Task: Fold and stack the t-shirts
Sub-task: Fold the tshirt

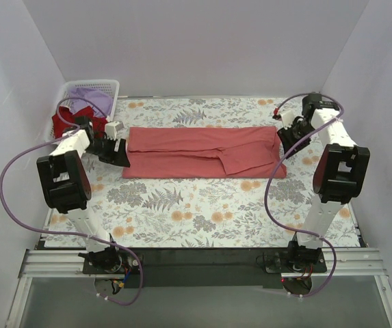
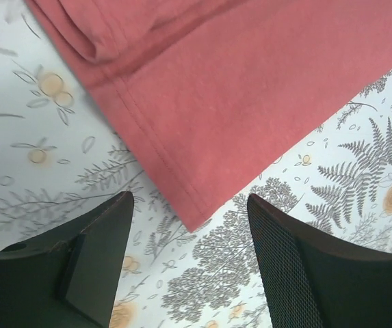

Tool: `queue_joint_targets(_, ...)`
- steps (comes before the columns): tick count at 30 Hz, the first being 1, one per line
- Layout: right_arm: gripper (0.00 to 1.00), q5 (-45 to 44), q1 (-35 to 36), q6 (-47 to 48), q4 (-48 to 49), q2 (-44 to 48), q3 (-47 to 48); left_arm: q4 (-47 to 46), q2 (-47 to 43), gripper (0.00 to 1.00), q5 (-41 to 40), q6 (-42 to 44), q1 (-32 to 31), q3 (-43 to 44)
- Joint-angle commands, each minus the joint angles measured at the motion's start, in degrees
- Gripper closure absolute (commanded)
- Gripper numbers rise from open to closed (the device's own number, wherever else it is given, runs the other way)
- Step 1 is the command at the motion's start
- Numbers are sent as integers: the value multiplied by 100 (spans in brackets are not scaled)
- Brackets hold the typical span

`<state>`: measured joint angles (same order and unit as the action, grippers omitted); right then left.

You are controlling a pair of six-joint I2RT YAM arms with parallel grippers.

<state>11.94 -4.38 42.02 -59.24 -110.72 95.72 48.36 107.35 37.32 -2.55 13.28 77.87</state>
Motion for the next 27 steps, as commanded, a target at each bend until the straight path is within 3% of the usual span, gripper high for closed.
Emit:
queue_joint_targets(1,55,695,78,-387,-272,191,-404,-300,-408,34,-67,-650,-36,-298)
queue_joint_targets(5,55,687,43,-519,114,191,-975,-502,-399,36,-146,-932,-45,-509)
queue_joint_targets(20,57,493,43,-651,791,-213,-1486,-810,-241,45,-340,-1213,-62,-1028)
queue_joint_targets(23,65,406,34,-616,800,-205,-1565,-828,-206,57,-296,-1266,-71,-1089)
queue_joint_targets(24,71,362,25,-590,800,-196,-1600,-837,-206,67,-313,-1275,-71,-1098)
queue_joint_targets(25,83,318,16,-581,809,-187,-1627,-828,-197,74,-374,-1275,-80,-1115)
queue_joint_targets(27,92,160,-62,-581,774,-178,-1644,-802,-197,89,-462,-1257,-80,-1159)
